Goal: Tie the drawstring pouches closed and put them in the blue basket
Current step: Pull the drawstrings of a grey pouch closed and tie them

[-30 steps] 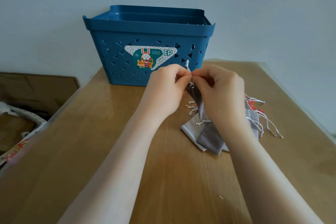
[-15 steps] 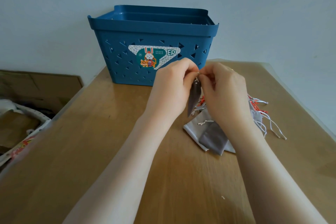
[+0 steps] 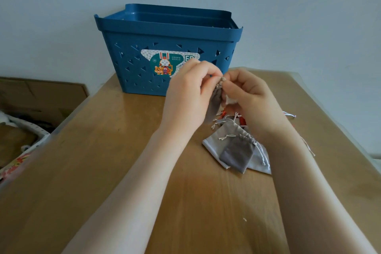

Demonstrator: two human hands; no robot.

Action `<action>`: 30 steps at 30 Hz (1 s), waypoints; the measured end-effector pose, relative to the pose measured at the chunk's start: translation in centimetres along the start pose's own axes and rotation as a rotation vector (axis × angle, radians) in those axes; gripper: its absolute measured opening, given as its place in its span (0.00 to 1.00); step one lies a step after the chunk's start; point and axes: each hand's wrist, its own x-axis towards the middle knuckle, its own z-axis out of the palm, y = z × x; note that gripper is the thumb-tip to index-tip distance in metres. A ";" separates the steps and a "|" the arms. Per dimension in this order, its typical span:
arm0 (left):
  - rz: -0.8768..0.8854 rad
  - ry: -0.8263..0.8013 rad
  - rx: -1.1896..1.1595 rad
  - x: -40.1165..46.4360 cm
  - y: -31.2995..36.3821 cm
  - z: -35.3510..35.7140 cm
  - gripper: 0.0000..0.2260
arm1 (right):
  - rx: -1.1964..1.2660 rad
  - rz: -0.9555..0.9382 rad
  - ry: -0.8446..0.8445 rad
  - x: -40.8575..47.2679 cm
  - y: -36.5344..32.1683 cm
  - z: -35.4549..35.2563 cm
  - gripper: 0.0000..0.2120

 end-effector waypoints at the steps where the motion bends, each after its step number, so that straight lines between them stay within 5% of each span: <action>1: -0.015 0.003 -0.012 0.1 0.0 -0.2 0.04 | 0.047 0.029 -0.007 0.0 -0.1 0.0 0.06; 7: 0.065 0.071 -0.019 0.1 -0.2 -0.2 0.05 | 0.347 0.096 -0.033 0.2 0.2 0.4 0.08; 17: 0.172 0.127 0.067 -0.6 -0.9 1.1 0.06 | 0.360 0.132 -0.033 0.2 0.3 -0.3 0.09; 25: 0.057 0.095 0.025 -0.8 0.0 1.6 0.08 | 0.370 0.110 -0.073 0.0 -0.4 -1.2 0.04; 30: -0.173 -0.031 -0.242 -1.0 0.3 1.8 0.04 | 0.462 0.157 0.008 0.1 -0.6 -1.3 0.10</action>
